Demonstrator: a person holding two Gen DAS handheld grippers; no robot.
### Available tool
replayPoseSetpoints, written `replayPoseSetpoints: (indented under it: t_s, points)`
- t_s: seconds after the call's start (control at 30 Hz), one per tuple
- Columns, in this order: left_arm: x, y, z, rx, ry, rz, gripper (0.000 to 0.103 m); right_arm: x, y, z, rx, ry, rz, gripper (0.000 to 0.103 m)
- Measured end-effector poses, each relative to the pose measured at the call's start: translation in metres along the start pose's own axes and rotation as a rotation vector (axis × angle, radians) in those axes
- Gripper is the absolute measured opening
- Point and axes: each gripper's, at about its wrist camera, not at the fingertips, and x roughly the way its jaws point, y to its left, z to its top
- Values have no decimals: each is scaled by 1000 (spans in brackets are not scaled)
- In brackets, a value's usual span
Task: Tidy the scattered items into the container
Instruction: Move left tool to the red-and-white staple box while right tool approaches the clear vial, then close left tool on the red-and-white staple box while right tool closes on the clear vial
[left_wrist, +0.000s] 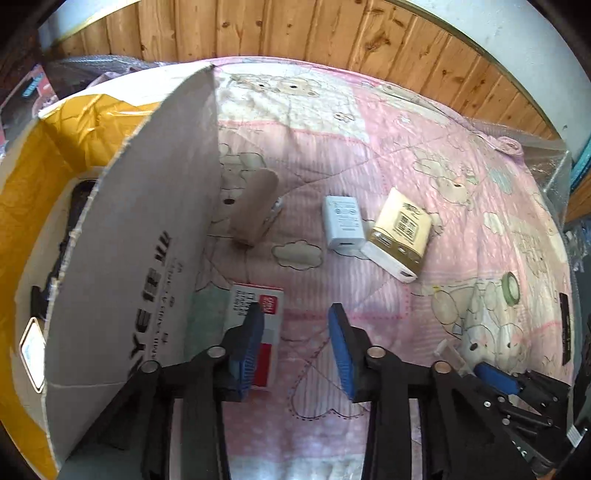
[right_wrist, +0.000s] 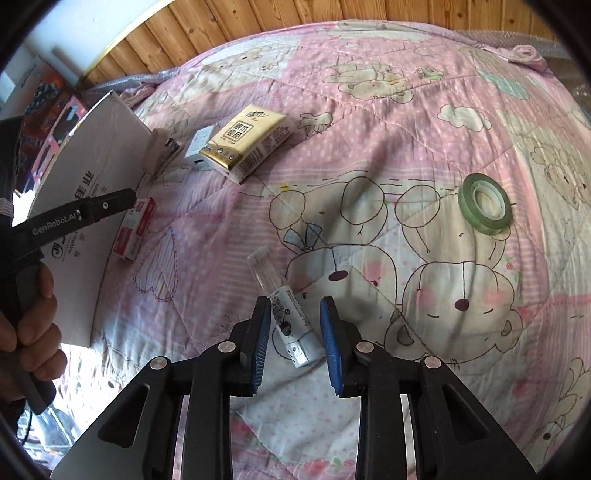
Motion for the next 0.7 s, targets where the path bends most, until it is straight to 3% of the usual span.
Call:
replayPoseSetpoints:
  t_s: [0.13,0.2,0.23,0.33,0.37,0.4,0.47,0.5,0.7]
  points:
    - [25,-12,-10,75,51,135,52,11,4,-1,-10,15,-9,33]
    - [35,-14,-15,94,37,217,59,10,4,-3,-11,6,-15,32]
    - [38,-11,-15,72,41,207,59,10,4,-4,-10,11,-20,29]
    - [35,7,-14,-44,60,15,52,6,-1,-7,4,16,-32,22]
    - [31,9,-13,-50,68,-58,43,4,-4,-8,14,15,-30,22]
    - [27,10,-12,-46,74,-91,42,2,-6,-8,20,15,-26,22]
    - [18,12,-12,-24,45,-31,45,-1,-7,-9,20,11,-22,22]
    - [15,15,-11,-22,30,4,52,-2,-6,-9,15,6,-23,23]
    - [37,11,-12,-2,55,43,61,4,-9,-9,38,5,-10,22]
